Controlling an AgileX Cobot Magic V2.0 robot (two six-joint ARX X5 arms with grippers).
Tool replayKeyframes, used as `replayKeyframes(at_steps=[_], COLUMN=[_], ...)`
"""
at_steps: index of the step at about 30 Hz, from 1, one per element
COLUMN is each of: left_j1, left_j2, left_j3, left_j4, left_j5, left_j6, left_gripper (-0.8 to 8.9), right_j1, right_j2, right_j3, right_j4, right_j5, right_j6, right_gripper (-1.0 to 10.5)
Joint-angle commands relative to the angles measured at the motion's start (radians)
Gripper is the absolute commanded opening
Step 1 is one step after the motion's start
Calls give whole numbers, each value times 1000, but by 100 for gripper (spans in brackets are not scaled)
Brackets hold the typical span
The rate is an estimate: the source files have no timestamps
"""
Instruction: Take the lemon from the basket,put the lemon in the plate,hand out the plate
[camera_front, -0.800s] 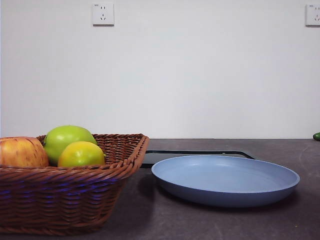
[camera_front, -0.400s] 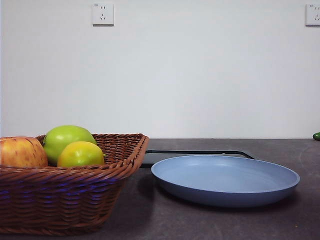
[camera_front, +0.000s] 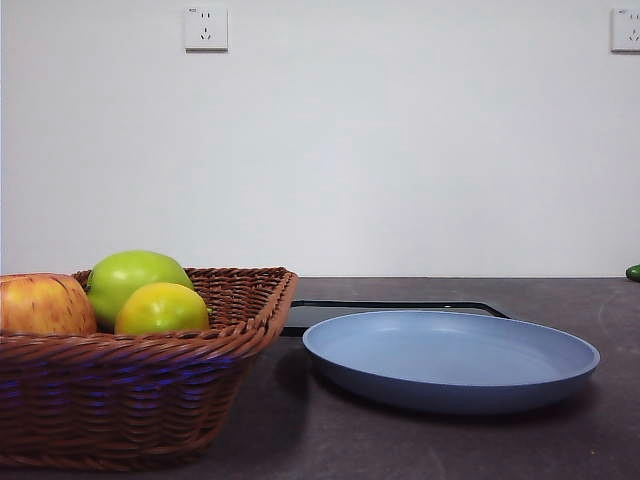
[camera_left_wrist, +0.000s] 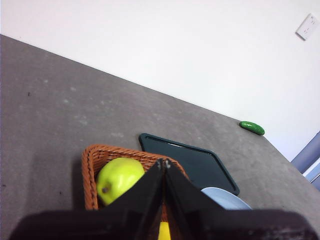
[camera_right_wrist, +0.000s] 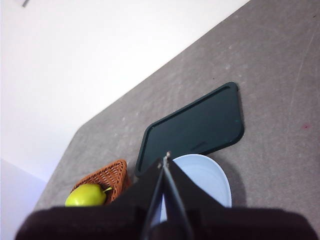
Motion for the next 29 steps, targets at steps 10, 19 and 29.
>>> replayKeyframes(at_steps=[10, 19, 29], left_j1=[2, -19, -100], left_j2=[378, 663, 853], left_j3=[290, 518, 626], left_j4=[-37, -238, -389], left_j5=[119, 195, 192], left_j6=[147, 330, 405], left_gripper=[7, 7, 44], right_j1=[2, 2, 5], right_j2=[318, 631, 961], right_j3=[325, 514, 563], right_j4=[-122, -292, -430], right_j5=[-83, -106, -106], right_j6=[-214, -422, -544], right_gripper=[5, 11, 138])
